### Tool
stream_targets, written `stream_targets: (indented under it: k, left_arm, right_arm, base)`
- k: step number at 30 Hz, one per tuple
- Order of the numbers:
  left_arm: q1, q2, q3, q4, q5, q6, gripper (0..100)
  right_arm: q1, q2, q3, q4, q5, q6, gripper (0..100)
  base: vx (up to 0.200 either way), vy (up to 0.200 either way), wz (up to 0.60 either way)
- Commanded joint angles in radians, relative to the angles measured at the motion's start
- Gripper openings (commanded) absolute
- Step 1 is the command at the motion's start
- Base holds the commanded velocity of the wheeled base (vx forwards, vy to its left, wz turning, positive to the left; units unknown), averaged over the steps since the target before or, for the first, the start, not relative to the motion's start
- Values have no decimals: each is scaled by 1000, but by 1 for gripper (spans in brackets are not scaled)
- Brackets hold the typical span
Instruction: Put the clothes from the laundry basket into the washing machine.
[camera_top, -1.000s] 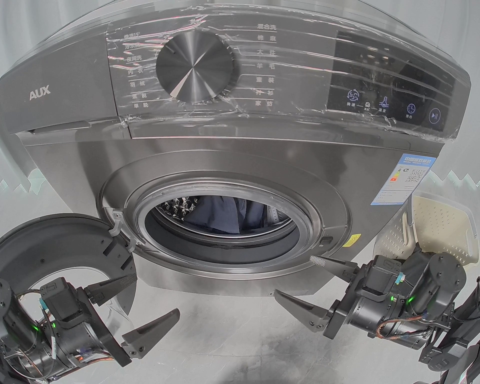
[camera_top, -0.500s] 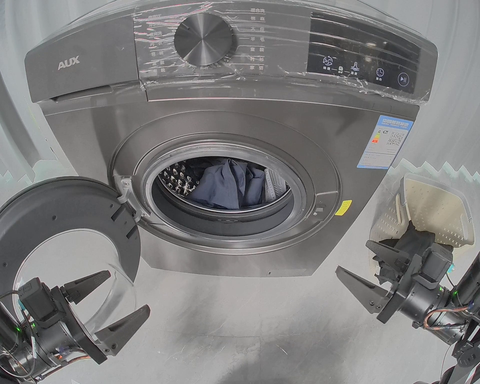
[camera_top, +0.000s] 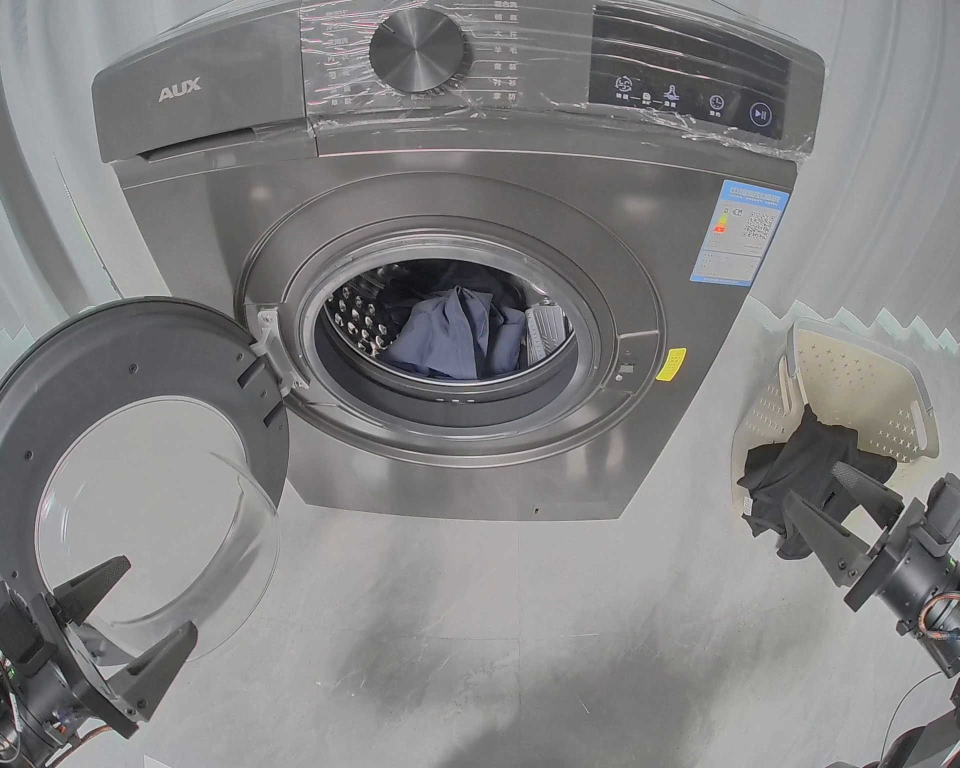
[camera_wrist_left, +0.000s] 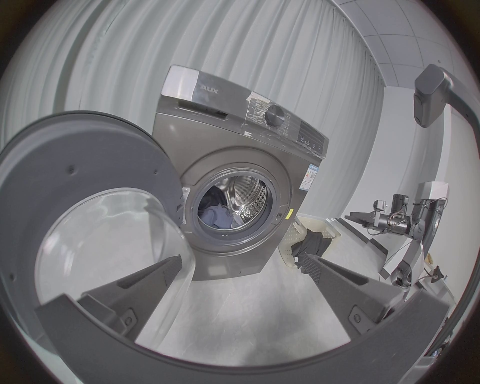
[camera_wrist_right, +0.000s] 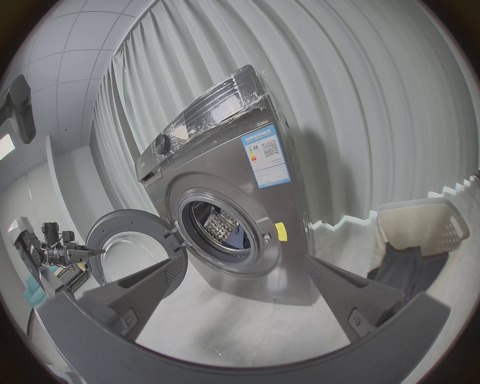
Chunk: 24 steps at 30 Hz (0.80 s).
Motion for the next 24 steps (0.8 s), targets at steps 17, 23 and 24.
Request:
stream_targets:
  k: [17, 23, 24]
  left_arm:
    - [289, -589, 17, 432, -76, 11, 100]
    - [340, -627, 17, 512, -64, 26, 100]
    - [346, -627, 17, 523, -62, 31, 100]
  right_arm:
    - [-403, -914, 17, 856, -14, -73, 100]
    - [-422, -1135, 18, 1113, -14, -101, 100]
    - [-428, -1145, 18, 1128, -16, -106, 100]
  base:
    - [-35, -24, 0]
    - [0, -200, 0]
    - [0, -200, 0]
